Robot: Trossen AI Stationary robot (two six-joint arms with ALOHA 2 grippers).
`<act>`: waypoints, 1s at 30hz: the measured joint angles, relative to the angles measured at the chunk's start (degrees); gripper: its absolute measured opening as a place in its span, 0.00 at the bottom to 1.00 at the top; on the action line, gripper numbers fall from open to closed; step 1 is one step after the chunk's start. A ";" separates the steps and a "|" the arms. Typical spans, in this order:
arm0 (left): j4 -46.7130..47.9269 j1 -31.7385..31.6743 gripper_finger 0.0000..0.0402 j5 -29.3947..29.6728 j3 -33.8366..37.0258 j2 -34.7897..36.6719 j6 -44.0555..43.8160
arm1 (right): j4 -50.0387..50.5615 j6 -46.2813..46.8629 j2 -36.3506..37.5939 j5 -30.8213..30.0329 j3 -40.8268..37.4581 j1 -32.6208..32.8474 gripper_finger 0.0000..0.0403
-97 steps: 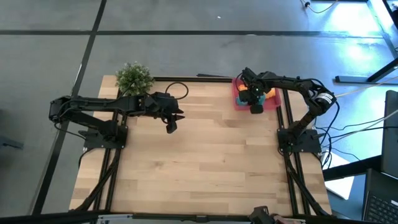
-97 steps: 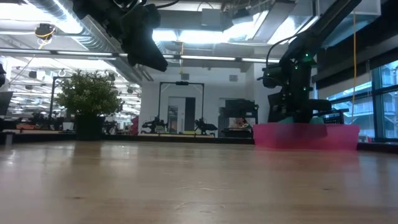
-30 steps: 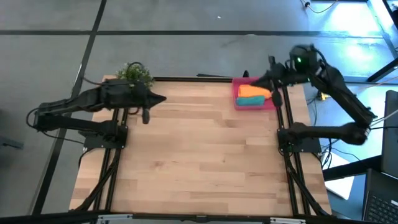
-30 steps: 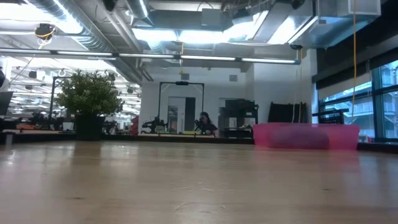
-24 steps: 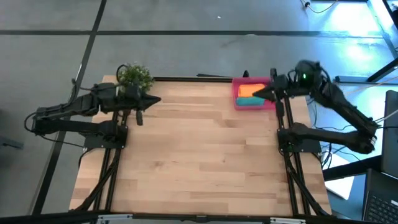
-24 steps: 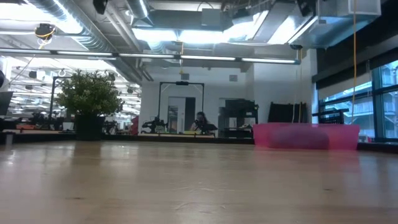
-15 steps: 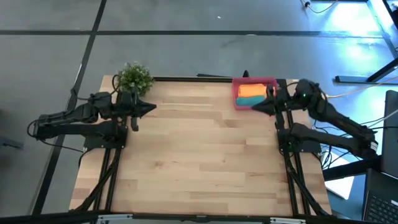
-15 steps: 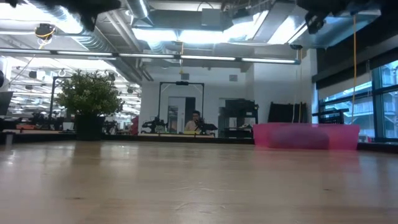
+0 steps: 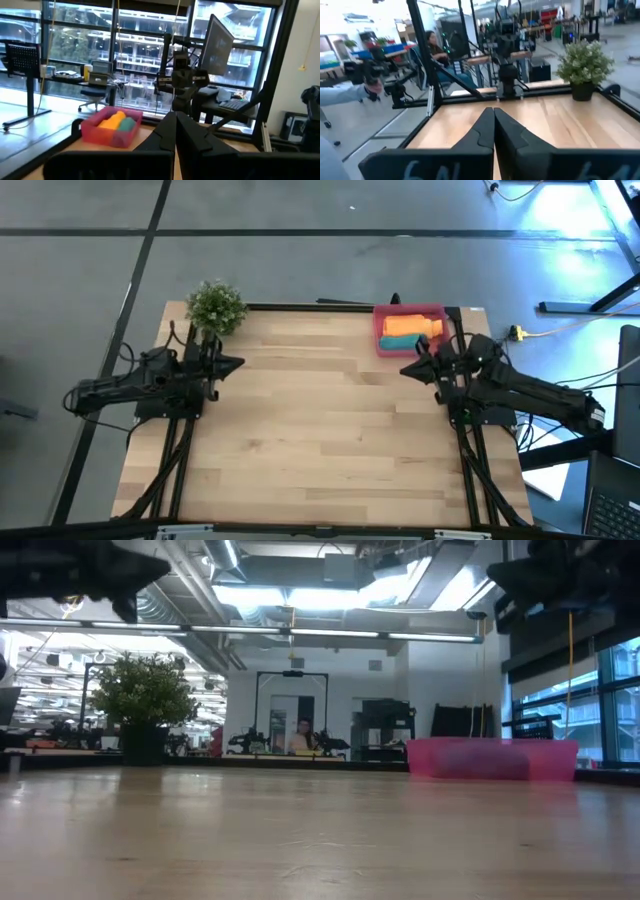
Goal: Roll microfiber towels into tight, uniform cylinder then place into a basket
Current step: Return to Home Position
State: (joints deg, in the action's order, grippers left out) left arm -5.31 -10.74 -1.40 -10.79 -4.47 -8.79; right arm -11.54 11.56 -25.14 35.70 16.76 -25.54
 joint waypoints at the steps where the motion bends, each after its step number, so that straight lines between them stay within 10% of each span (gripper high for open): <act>1: -0.20 0.00 0.00 -0.06 1.32 1.39 -0.17 | -2.19 0.54 0.33 0.00 -1.52 0.10 0.01; 21: 0.41 0.00 0.00 -8.73 10.36 4.15 4.81 | -13.28 -5.31 2.20 -6.91 -16.35 0.33 0.03; 30: 0.57 0.00 0.00 -3.25 10.36 4.15 5.29 | -13.36 -7.48 2.15 -8.35 -16.33 0.33 0.03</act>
State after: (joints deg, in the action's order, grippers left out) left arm -4.73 -10.74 -4.65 -0.43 -0.32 -3.50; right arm -24.91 4.07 -22.98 27.36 0.43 -25.21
